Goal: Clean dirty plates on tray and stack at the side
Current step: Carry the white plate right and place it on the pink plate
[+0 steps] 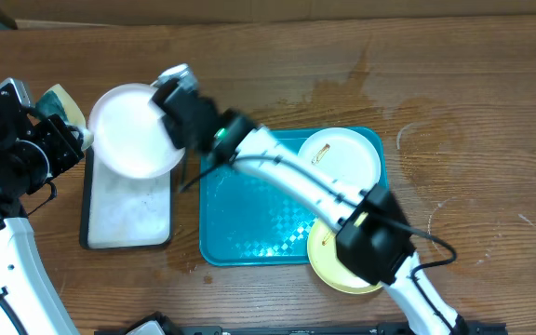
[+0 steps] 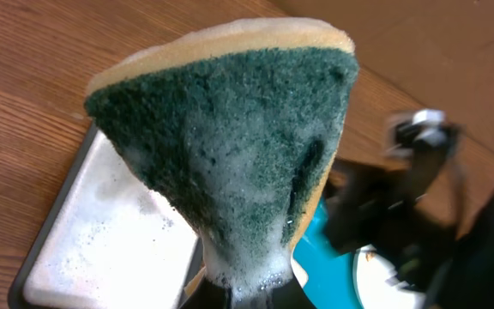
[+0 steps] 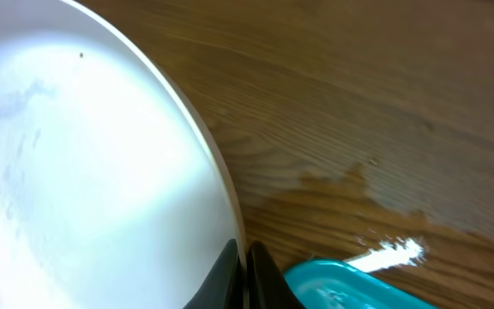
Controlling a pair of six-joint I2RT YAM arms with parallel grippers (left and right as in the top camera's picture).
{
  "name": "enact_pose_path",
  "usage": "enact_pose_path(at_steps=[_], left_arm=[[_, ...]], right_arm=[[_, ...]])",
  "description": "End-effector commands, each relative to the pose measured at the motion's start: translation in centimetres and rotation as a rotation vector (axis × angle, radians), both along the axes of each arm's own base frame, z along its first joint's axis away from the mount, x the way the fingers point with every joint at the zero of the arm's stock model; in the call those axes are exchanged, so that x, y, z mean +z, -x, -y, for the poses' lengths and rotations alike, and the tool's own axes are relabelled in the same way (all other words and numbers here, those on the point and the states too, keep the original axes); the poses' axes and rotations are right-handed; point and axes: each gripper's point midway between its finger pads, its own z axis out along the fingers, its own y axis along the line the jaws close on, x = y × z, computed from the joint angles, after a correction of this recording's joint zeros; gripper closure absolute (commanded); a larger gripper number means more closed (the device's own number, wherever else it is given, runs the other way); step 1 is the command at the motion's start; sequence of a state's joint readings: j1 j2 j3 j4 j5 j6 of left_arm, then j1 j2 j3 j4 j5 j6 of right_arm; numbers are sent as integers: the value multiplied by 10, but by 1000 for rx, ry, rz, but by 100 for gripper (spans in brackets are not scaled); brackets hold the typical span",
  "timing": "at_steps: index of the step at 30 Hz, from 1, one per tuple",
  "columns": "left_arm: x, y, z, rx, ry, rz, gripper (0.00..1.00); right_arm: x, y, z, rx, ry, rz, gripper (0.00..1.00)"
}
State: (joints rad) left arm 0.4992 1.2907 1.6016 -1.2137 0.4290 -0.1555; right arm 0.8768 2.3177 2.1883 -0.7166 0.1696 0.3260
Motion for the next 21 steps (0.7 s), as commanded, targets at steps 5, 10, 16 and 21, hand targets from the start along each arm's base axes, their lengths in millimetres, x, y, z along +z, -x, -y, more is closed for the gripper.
enact_pose_path(at_steps=[5,10,16,21], left_arm=[[6,2,-5,25,-17,8,96],[6,2,-8,37,-31,3,96],[4,2,-10,46,-40,-4,96],[0,0,-11,45,-32,-20,96]], right_arm=[[71,-31,107,-150,-127,-159,96],[63,-36,159,-208,-69,-237,96],[60,-28,161,-78,-47,-263,96],[63,-6,138,133,-68,-276,96]])
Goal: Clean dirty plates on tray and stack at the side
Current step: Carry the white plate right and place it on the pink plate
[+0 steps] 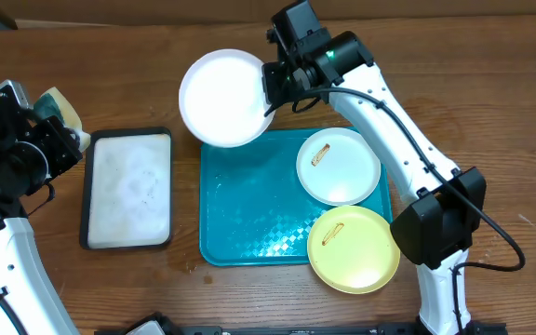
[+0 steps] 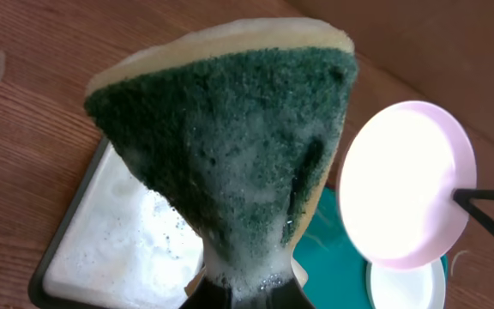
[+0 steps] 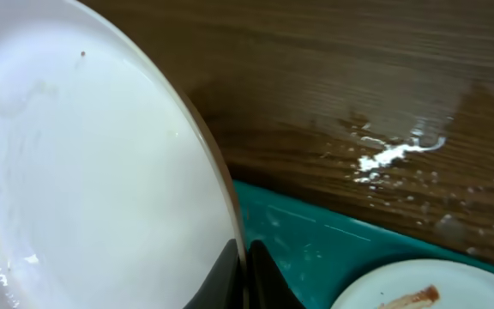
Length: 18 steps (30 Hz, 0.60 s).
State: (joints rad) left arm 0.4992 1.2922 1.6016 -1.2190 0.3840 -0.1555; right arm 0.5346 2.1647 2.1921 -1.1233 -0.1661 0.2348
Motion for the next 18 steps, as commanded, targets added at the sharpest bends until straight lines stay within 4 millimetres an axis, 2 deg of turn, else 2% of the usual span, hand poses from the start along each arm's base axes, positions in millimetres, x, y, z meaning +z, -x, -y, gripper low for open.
enact_pose_path(at_steps=[1,5,9,12,14,18], left_arm=[[2,-3,-5,17,-1,-2,96],[-5,-6,-4,10,20,-22,96],[-11,-8,-4,5,39,-45,96],[-14,-7,-4,5,45,-56,96],[-14,-7,-4,5,45,-56,96],[-14,-6,-3,5,47,-60,96]], right_arm=[[37,27,-30,231,-123,40,96],[52,60,-54,476,-286,7,96],[62,73,-59,565,-374,-13,96],[62,70,-55,554,-372,-11,96],[58,58,-46,484,-342,-19,96],[41,22,-8,212,-223,-44,96]])
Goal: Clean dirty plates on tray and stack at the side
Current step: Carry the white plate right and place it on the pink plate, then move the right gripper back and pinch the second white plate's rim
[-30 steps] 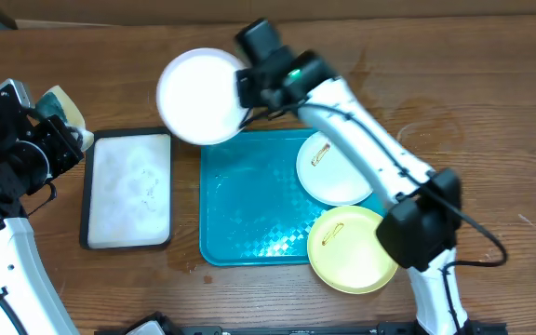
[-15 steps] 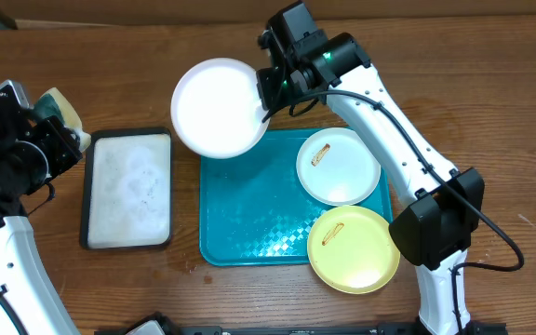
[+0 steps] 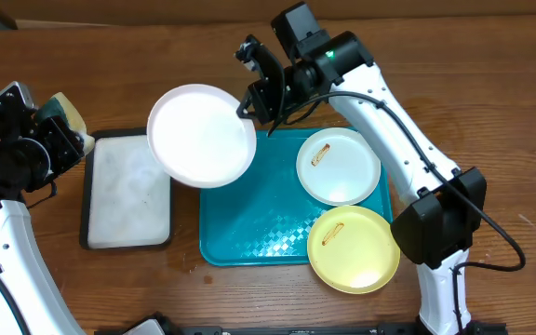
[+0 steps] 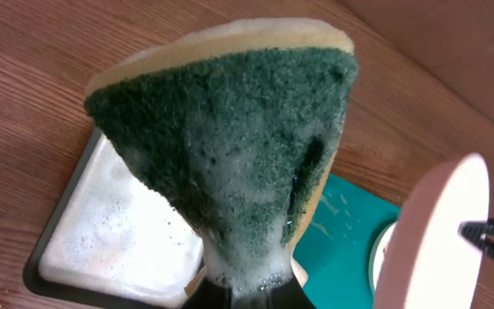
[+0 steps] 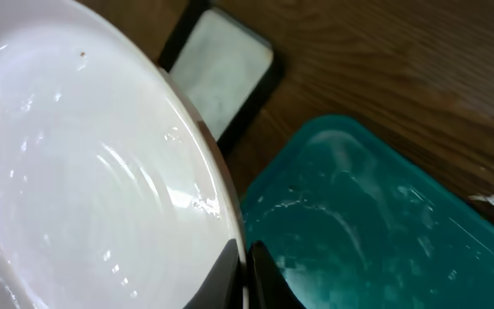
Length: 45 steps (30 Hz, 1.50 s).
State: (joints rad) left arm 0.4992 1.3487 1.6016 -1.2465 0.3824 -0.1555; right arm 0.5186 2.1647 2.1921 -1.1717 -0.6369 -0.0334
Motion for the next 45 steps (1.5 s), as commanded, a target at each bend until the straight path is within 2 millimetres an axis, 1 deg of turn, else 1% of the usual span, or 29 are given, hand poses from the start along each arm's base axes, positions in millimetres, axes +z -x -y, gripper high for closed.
enact_pose_path(at_steps=[1,4,5,6,7,9,11,13,14,15,18,20,22,24,26,27,28,31,35,36,37,38,39,43,45], left_arm=[[6,-1,0,5,8,13,96],[5,-1,0,5,9,11,96],[5,-1,0,3,9,11,96],[5,-2,2,-2,9,12,96],[5,-2,3,-6,9,12,96],[6,-3,6,-20,6,12,96],[5,-4,10,-34,4,12,96],[5,-5,13,-45,3,11,96],[5,-5,15,-50,3,12,96],[5,-6,16,-56,1,12,96],[5,-6,18,-63,1,12,96],[5,-6,19,-64,1,12,96],[5,-6,19,-64,2,12,96],[5,-6,19,-64,2,10,96],[4,-6,19,-64,3,9,96],[4,-6,19,-64,3,9,96],[4,-6,19,-64,3,9,96],[4,-6,19,-64,3,9,95],[4,-6,19,-64,3,9,96],[4,-6,19,-64,2,10,96],[5,-7,18,-63,-1,12,96],[5,-7,18,-63,-1,13,96],[5,-7,18,-63,-1,13,96],[5,-7,18,-63,-1,12,96],[5,-7,18,-63,0,12,96]], right_arm=[[15,-40,47,-274,86,20,96],[10,-60,86,-409,132,-6,96],[8,-67,105,-472,155,-24,96],[4,-77,147,-587,197,-60,96],[2,-81,172,-643,221,-79,96],[-3,-84,213,-725,258,-117,96],[-8,-83,256,-809,294,-165,96],[-14,-78,304,-906,354,-206,96],[-16,-76,322,-942,377,-218,96],[-19,-72,347,-994,411,-234,96],[-25,-59,406,-1119,490,-271,96],[-31,-49,437,-1181,520,-303,96],[-39,-40,459,-1226,524,-340,96],[-50,-32,473,-1257,528,-382,96],[-65,-21,482,-1288,533,-442,96],[-72,-17,482,-1290,538,-467,96],[-86,-10,481,-1287,549,-507,96],[-118,3,482,-1316,593,-571,96],[-148,16,479,-1322,616,-624,95],[-155,19,478,-1319,619,-633,92],[-160,20,477,-1318,620,-636,79],[-161,20,477,-1318,617,-634,63],[-160,19,477,-1318,612,-631,55],[-143,13,476,-1319,598,-622,41],[-127,10,468,-1302,552,-642,41]])
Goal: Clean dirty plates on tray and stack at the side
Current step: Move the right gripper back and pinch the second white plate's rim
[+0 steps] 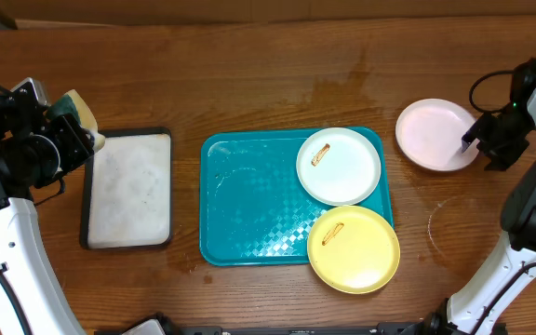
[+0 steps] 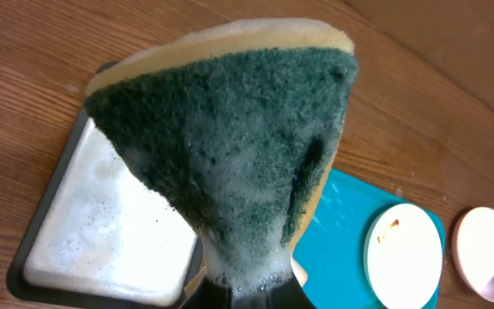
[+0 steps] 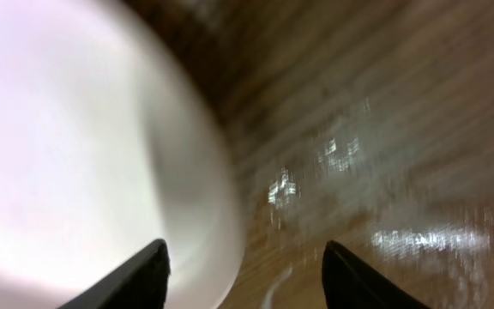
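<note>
A pale pink plate point(image 1: 436, 134) lies flat on the wood to the right of the teal tray point(image 1: 249, 214); its rim point(image 3: 101, 172) fills the right wrist view. My right gripper point(image 1: 477, 141) stands open at that plate's right edge, its fingers point(image 3: 148, 266) spread, nothing held. On the tray lie a white plate point(image 1: 339, 167) with a brown smear and a yellow plate point(image 1: 353, 247) with a smear. My left gripper point(image 1: 71, 126) is shut on a soapy green-and-yellow sponge point(image 2: 230, 146) at the far left.
A black pan of soapy water point(image 1: 128, 189) sits left of the tray, also under the sponge point(image 2: 110, 215). Wet patches mark the wood behind the tray point(image 1: 342, 88) and beside the pink plate. The yellow plate overhangs the tray's front right corner.
The right gripper was shut on the pale plate, held tilted above the tray's left end. Now the plate lies flat on the table right of the tray and the gripper is open beside it.
The right gripper held the plate over the soapy pan, then lifted behind the tray, then tilted over the tray's left end. Now the plate rests on the table at the right, released. The left gripper kept the sponge at the far left throughout.
</note>
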Controlling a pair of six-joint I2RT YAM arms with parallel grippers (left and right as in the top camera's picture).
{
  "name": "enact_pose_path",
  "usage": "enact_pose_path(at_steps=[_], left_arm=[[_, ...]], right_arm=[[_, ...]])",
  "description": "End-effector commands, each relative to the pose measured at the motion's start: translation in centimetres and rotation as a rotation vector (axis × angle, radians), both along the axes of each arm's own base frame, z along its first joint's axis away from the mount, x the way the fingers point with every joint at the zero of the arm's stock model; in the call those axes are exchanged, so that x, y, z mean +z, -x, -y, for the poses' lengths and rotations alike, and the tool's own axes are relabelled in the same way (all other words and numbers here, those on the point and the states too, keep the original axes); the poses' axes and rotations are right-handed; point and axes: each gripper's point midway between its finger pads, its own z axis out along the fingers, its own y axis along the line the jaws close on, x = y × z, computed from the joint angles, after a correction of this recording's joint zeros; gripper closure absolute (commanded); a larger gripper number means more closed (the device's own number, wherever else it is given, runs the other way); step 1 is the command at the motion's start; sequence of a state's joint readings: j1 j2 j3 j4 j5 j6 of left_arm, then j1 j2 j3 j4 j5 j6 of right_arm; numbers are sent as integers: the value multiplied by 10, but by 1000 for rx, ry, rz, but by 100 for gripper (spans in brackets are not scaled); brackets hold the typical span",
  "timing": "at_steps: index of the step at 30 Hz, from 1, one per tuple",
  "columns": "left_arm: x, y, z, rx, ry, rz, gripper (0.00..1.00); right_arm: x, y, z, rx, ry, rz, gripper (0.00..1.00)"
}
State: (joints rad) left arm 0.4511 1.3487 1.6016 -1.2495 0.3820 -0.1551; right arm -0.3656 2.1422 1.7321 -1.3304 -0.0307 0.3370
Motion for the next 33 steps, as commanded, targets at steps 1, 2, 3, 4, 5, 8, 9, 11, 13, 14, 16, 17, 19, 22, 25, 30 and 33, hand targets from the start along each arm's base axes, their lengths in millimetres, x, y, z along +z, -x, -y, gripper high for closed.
enact_pose_path(at_steps=[1,2,3,4,5,8,9,11,13,14,16,17,19,22,25,30,33], left_arm=[[5,-3,3,-15,-1,15,96],[5,-3,3,-15,-1,15,96],[5,-3,3,-15,-1,14,96],[5,-3,3,-15,0,14,96],[5,-3,3,-15,0,13,96],[4,-2,4,-15,2,8,96],[4,-2,4,-15,2,7,96],[4,-1,4,-15,4,5,96],[3,-1,4,-15,4,4,96],[3,-1,4,-15,4,4,96],[4,-1,4,-15,4,5,96],[4,-1,4,-15,4,5,96],[4,-1,4,-15,4,5,96],[4,-1,4,-15,4,5,96],[4,-1,4,-15,4,5,96],[4,-1,4,-15,4,4,96],[4,-1,4,-15,4,4,96]], right_arm=[[47,-21,-12,-2,-57,102,41],[58,-24,-25,9,-118,122,41],[67,-26,-37,48,-170,141,42],[73,-28,-48,94,-209,156,42],[79,-27,-58,133,-230,154,42],[79,-23,-82,185,-245,116,43],[77,-22,-91,206,-249,105,43],[72,-17,-108,252,-249,71,43],[66,-11,-120,297,-226,32,43],[62,-8,-127,320,-220,11,43],[55,-1,-142,354,-226,-19,45],[51,3,-149,375,-225,-36,46],[43,10,-160,413,-212,-71,47],[30,18,-174,462,-194,-101,53],[16,25,-187,500,-184,-118,56],[-8,31,-200,527,-163,-122,56],[-17,34,-205,542,-163,-119,64]])
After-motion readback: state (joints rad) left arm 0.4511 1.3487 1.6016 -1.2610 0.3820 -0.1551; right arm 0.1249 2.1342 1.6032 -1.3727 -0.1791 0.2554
